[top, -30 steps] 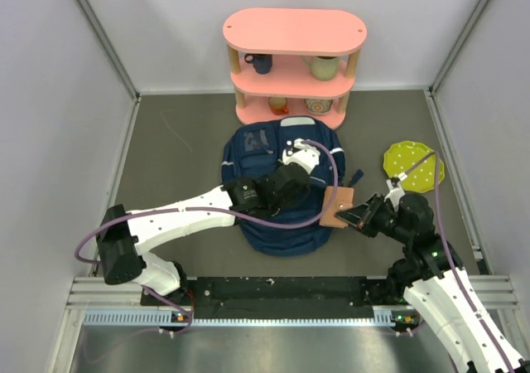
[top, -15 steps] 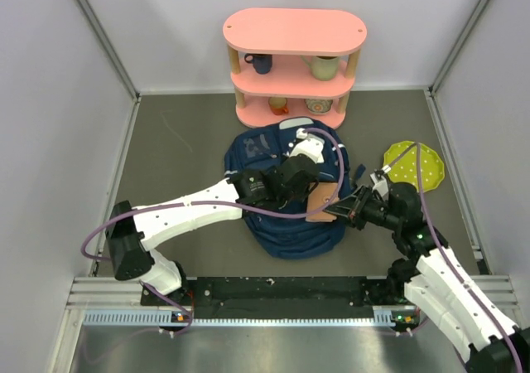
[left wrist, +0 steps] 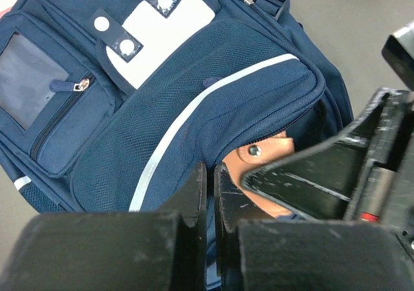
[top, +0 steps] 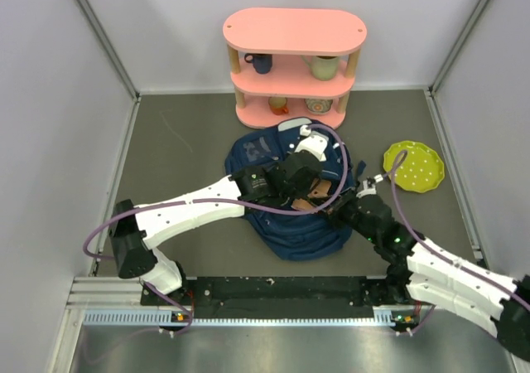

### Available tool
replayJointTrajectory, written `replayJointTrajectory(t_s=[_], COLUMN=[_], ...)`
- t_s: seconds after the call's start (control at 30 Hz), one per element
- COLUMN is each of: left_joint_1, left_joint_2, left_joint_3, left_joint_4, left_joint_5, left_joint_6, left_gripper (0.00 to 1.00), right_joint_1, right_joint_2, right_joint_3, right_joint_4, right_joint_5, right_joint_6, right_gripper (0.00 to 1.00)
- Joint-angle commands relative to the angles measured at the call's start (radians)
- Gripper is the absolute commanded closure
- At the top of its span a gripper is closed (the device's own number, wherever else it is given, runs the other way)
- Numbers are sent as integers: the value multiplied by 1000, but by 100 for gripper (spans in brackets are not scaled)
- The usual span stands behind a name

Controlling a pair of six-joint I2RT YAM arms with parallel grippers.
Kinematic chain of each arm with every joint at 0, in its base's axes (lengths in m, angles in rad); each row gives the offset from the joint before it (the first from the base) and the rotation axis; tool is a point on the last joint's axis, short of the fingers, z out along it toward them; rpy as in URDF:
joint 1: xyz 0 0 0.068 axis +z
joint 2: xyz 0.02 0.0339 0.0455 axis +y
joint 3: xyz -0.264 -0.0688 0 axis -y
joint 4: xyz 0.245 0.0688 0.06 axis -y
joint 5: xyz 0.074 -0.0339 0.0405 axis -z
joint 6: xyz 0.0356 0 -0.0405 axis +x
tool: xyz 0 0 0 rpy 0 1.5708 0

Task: Pack the student bag
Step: Place the stationery in the student bag.

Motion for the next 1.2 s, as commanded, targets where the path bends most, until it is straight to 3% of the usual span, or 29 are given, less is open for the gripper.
replayJointTrajectory(t_s=[0.0, 0.1, 0.27, 0.37, 0.43, 0.47, 0.5, 0.6, 0.7, 0.8, 1.03, 1.17], left_joint_1=[-3, 3, 52, 65, 68, 69, 71, 77, 91, 106, 126, 131], left_joint_2=[-49, -78, -164, -203, -212, -214, -212, -212, -218, -220, -217, -218], left_joint_3=[68, 69, -3, -55, -76, -78, -78, -78, -95, -115, -138, -145], left_joint_4=[130, 84, 81, 108, 114, 117, 114, 108, 116, 128, 140, 144], left_joint_5=[5, -27, 88, 124, 134, 140, 141, 137, 149, 163, 171, 178], left_joint_6=[-5, 33, 9, -34, -52, -54, -56, -54, -62, -68, -71, -76], left_gripper=[100, 100, 100, 100, 100, 100, 100, 100, 100, 100, 100, 100], right_joint_1=[138, 177, 217, 270, 295, 297, 300, 314, 314, 314, 314, 314], right_joint_2=[163, 302, 465, 565, 654, 677, 697, 711, 662, 564, 376, 348], right_joint_3=[58, 69, 116, 199, 302, 323, 324, 264, 180, 112, 31, 32], right_joint_4=[157, 249, 338, 259, 147, 168, 210, 417, 493, 453, 298, 267], right_joint_5=[420, 502, 716, 890, 930, 922, 915, 870, 821, 774, 721, 706], right_joint_6=[104, 116, 185, 231, 330, 322, 302, 157, 69, 4, -31, -28], right_gripper=[100, 100, 100, 97, 87, 81, 67, 43, 35, 29, 30, 55])
